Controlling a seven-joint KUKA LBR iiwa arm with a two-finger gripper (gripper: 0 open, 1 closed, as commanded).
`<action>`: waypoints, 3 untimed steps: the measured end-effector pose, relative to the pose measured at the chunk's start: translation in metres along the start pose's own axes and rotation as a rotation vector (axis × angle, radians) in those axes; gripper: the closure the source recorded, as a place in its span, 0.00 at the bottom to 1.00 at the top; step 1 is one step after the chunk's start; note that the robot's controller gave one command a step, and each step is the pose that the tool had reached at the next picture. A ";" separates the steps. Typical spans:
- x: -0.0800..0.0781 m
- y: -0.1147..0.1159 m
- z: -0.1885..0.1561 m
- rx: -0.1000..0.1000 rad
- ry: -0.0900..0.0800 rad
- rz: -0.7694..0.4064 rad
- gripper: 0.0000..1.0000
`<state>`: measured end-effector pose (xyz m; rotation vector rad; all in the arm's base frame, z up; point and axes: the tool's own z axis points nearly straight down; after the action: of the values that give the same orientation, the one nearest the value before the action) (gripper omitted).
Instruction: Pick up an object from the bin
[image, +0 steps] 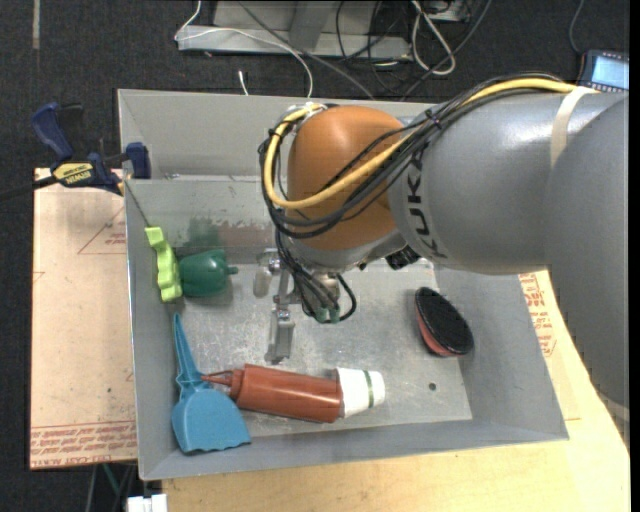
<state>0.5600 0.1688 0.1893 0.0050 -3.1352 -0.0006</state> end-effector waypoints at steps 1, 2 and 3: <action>-0.002 -0.001 -0.004 -0.001 -0.007 0.004 0.00; 0.069 -0.037 0.120 -0.004 -0.014 0.028 0.00; 0.060 -0.038 0.058 -0.006 -0.023 -0.061 0.00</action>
Offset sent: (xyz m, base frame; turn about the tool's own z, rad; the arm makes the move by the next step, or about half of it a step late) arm -0.0717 -0.0378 -0.1193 0.0256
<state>0.4996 0.1304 0.1314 0.1014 -3.1561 -0.0102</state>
